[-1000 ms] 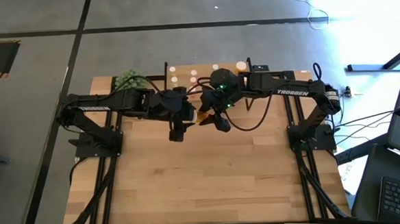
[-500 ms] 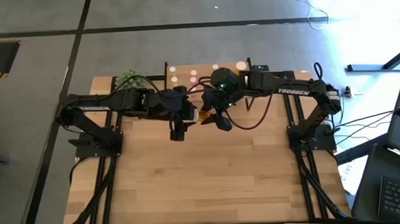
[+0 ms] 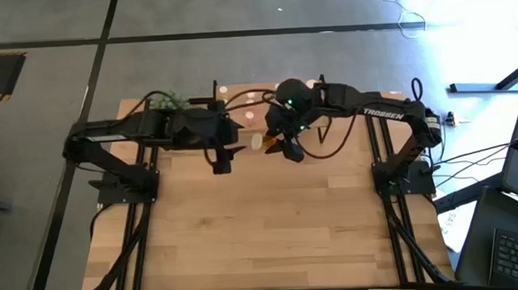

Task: Pick and place medicine bottles onto shelf by color
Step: Put the orange pill bottle on the shelf aligned with the other orange pill bottles

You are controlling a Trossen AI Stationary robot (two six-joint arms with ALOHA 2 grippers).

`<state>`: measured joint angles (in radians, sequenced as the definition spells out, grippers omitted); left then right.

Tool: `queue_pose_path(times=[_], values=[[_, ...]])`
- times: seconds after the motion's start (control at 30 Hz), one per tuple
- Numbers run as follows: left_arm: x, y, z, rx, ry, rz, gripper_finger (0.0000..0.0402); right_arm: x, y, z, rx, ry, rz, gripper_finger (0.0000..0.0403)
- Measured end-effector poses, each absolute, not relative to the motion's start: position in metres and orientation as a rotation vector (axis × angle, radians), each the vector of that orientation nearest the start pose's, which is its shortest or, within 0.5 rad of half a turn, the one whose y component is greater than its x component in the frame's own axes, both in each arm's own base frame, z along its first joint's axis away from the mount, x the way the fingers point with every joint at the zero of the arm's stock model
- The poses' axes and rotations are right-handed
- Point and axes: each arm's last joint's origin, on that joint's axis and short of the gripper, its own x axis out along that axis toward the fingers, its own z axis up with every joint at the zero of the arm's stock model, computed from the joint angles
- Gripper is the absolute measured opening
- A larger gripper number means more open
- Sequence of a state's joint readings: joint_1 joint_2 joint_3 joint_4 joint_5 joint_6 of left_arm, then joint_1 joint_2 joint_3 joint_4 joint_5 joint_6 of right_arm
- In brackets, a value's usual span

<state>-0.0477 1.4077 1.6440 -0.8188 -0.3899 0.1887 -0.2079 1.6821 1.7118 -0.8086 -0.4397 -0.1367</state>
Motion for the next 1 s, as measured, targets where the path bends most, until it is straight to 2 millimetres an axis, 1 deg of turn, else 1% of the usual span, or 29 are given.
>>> queue_pose_path(times=[0.13,0.33,0.4,0.53,0.77,1.0], values=[[0.267,-0.002,0.436,0.299,0.579,0.28,0.0241,0.349,-0.066,0.379,0.114,0.731,0.258,0.0188],[0.256,-0.001,0.444,0.27,0.545,0.288,0.0241,0.341,-0.068,0.39,0.086,0.751,0.197,0.0188],[0.253,-0.001,0.444,0.272,0.558,0.287,0.0241,0.339,-0.068,0.392,0.083,0.766,0.185,0.0188],[0.251,-0.001,0.445,0.274,0.557,0.286,0.0241,0.337,-0.067,0.394,0.086,0.781,0.178,0.0188],[0.25,-0.001,0.442,0.278,0.592,0.281,0.0241,0.327,-0.065,0.404,0.086,0.792,0.18,0.0188],[0.249,-0.001,0.441,0.269,0.596,0.283,0.0241,0.3,-0.064,0.424,0.068,0.765,0.152,0.0188]])
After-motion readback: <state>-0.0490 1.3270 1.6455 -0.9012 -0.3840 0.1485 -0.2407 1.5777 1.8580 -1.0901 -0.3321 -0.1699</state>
